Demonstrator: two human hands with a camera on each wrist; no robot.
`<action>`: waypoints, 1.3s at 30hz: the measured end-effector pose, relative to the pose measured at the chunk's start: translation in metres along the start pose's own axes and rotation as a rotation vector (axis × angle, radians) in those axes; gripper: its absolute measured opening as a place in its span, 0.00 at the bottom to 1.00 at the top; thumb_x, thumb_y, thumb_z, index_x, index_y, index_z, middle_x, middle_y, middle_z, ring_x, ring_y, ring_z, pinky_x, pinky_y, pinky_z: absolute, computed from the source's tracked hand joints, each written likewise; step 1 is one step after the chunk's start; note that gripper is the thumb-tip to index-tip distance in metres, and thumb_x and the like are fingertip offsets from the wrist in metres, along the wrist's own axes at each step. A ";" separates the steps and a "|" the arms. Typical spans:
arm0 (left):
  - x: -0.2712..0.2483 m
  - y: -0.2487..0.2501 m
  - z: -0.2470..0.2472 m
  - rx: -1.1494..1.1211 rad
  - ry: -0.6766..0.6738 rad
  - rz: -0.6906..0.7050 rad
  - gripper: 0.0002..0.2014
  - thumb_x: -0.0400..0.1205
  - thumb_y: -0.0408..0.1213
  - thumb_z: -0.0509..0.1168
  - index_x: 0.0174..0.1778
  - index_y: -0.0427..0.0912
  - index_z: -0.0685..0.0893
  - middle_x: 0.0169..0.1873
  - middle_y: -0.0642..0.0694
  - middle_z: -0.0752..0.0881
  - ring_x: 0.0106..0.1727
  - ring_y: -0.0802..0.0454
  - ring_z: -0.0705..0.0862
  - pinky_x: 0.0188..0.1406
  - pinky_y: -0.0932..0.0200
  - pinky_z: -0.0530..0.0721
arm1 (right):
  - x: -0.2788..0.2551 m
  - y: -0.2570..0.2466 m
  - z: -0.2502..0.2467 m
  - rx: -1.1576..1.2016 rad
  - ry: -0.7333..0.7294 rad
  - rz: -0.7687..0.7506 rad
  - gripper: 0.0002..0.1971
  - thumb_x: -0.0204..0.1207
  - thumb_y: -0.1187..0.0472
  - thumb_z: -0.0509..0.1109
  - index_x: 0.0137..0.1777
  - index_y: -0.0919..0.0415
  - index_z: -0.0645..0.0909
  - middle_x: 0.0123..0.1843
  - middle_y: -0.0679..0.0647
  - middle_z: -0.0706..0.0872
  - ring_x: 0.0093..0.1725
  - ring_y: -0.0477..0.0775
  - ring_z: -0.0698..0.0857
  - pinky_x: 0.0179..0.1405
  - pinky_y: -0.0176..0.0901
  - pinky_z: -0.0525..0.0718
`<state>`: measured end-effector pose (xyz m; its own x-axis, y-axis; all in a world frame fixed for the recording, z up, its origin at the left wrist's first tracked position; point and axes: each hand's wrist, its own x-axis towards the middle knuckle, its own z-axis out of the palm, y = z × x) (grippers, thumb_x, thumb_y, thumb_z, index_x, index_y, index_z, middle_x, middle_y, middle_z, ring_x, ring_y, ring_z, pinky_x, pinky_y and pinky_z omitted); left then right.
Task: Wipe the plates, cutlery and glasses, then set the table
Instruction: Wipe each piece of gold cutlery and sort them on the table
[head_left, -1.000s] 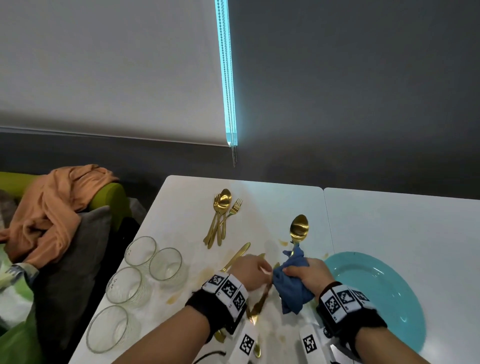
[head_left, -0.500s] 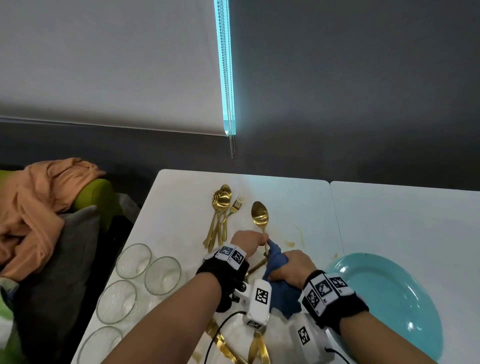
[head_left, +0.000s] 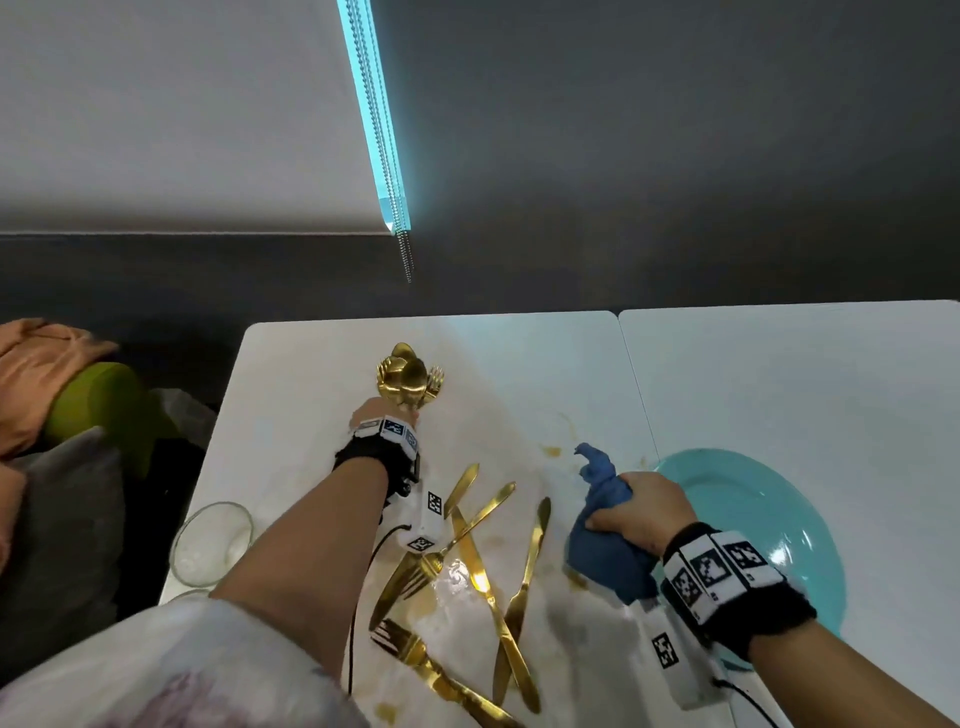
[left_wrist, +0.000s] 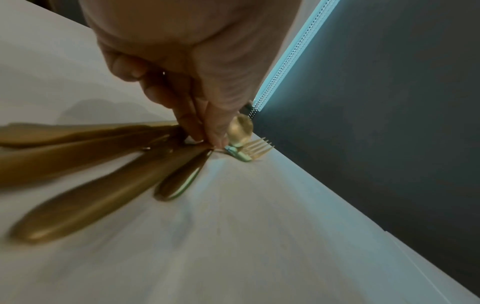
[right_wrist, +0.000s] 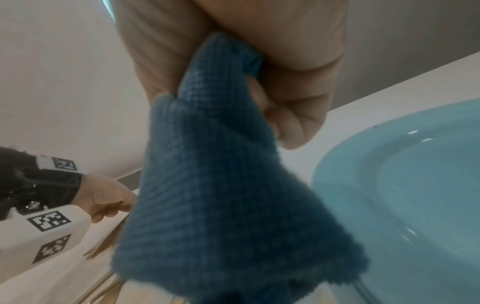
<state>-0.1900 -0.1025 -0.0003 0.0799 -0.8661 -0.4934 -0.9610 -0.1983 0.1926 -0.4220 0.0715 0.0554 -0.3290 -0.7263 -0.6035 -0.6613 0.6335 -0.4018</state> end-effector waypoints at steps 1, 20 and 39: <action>-0.002 0.000 0.000 0.006 0.017 0.029 0.20 0.82 0.39 0.64 0.67 0.31 0.78 0.65 0.32 0.81 0.67 0.35 0.79 0.63 0.47 0.78 | -0.001 0.004 0.002 0.013 0.008 0.000 0.14 0.66 0.56 0.76 0.50 0.60 0.84 0.48 0.56 0.87 0.50 0.54 0.83 0.43 0.38 0.76; -0.118 0.003 0.066 0.256 -0.076 0.224 0.15 0.82 0.41 0.64 0.64 0.44 0.79 0.62 0.41 0.80 0.65 0.44 0.77 0.64 0.56 0.75 | -0.027 0.035 0.015 0.329 -0.129 -0.064 0.15 0.66 0.56 0.79 0.50 0.63 0.88 0.50 0.56 0.90 0.49 0.52 0.86 0.42 0.36 0.82; -0.186 0.080 0.027 -0.656 -0.213 0.351 0.07 0.77 0.34 0.68 0.34 0.47 0.80 0.40 0.44 0.87 0.49 0.45 0.86 0.58 0.52 0.83 | -0.049 0.026 0.016 0.289 -0.176 -0.150 0.13 0.71 0.49 0.74 0.31 0.54 0.79 0.37 0.53 0.85 0.38 0.50 0.82 0.39 0.37 0.78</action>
<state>-0.2893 0.0552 0.0842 -0.3174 -0.8346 -0.4503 -0.5621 -0.2169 0.7982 -0.4119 0.1273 0.0630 -0.1056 -0.7758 -0.6220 -0.4678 0.5908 -0.6574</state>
